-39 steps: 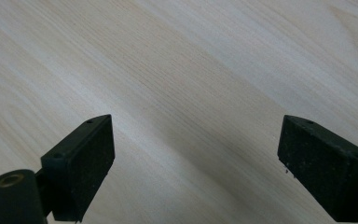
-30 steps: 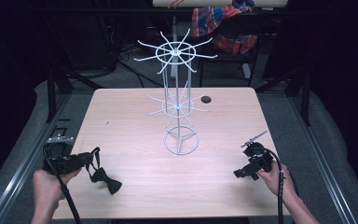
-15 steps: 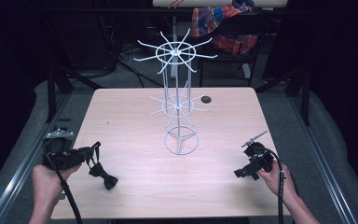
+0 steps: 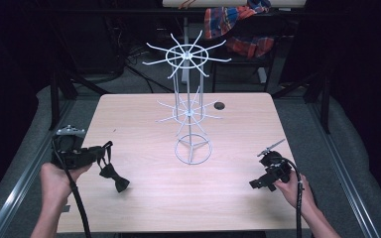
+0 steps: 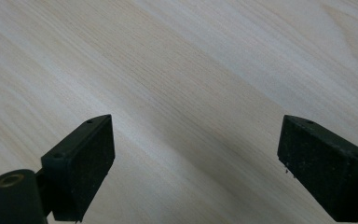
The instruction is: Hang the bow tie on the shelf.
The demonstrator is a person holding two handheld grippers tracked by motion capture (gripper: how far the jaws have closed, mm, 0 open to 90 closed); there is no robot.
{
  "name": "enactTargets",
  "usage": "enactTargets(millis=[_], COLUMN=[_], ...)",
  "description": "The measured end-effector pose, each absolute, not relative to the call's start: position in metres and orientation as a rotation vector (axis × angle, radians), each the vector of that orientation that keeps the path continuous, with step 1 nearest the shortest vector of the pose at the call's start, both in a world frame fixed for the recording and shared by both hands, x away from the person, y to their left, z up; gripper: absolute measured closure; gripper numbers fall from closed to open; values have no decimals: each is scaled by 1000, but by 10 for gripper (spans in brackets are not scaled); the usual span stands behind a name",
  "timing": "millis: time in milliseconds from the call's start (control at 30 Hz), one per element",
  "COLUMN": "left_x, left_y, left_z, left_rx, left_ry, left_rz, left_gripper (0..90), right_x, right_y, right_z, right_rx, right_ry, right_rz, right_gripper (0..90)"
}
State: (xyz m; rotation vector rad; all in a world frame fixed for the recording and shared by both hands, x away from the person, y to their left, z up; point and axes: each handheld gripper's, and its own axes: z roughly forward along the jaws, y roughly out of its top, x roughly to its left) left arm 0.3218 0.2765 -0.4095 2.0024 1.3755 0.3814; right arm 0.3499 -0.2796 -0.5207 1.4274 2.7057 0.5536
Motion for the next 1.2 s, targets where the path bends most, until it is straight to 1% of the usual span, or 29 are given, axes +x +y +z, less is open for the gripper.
enactTargets(millis=[500, 933, 1200], left_x=[343, 357, 365], left_y=[258, 239, 230], left_z=[-404, -395, -390], left_rx=[2044, 2070, 2056], left_ry=[1340, 1300, 1283], left_rz=[365, 388, 398], left_gripper=[763, 763, 763], right_x=[350, 351, 350], right_y=[-280, -280, -282], right_z=[-521, -521, -520], right_rx=[1438, 1419, 1428], right_ry=[2702, 2713, 2714], right_rz=[572, 536, 554], right_gripper=[106, 106, 106])
